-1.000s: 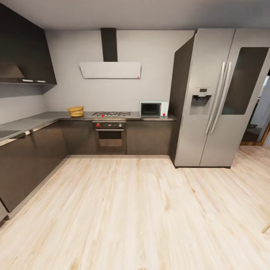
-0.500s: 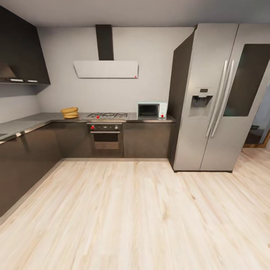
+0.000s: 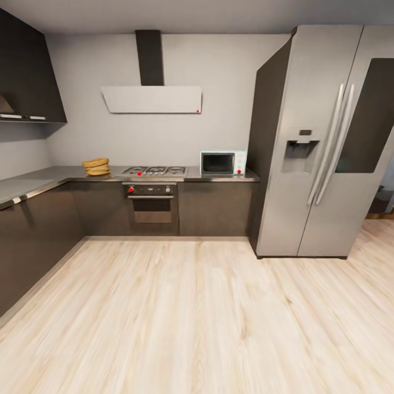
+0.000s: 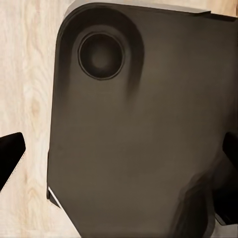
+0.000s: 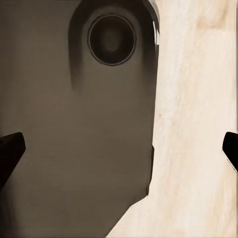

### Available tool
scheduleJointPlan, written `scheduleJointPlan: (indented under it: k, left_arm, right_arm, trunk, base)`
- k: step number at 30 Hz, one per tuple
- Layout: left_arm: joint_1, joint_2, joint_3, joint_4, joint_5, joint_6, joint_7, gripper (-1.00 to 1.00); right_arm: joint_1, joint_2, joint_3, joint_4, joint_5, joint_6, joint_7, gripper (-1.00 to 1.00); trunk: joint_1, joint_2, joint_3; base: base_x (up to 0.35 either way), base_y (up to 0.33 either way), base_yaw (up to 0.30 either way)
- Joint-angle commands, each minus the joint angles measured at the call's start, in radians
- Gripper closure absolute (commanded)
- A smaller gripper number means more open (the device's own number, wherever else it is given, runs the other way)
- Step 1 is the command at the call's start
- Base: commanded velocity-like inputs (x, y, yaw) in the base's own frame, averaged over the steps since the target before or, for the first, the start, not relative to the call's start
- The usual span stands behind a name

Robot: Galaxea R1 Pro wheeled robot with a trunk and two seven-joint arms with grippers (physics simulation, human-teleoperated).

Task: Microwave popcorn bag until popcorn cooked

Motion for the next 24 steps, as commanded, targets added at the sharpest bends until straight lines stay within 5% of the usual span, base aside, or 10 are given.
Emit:
scheduleJointPlan:
  k: [1,6,14,24]
  left_arm:
    - [0.000,0.000,0.000,-0.001,0.011,0.000,0.002,-1.00]
    - [0.000,0.000,-0.001,-0.001,0.058,0.000,0.003,-1.00]
    - [0.000,0.000,-0.001,-0.001,0.063,-0.001,0.003,-1.00]
    - [0.000,0.000,-0.001,-0.001,0.064,-0.011,0.003,-1.00]
  right_arm:
    - [0.000,0.000,0.000,0.000,0.000,-0.003,0.000,-1.00]
    - [0.000,0.002,0.000,0.000,0.000,-0.003,-0.001,-1.00]
    - [0.000,0.001,0.000,0.000,0.000,-0.006,0.000,-1.00]
    - [0.000,0.003,-0.001,0.000,0.000,-0.006,-0.001,-1.00]
  trunk:
    - [0.001,0.000,-0.001]
    - [0.001,0.000,-0.001]
    - [0.001,0.000,-0.001]
    - [0.001,0.000,-0.001]
  base:
    - [0.335,0.000,0.000]
    - [0.335,0.000,0.000]
    - [0.336,0.000,-0.014]
    - [0.336,0.000,-0.264]
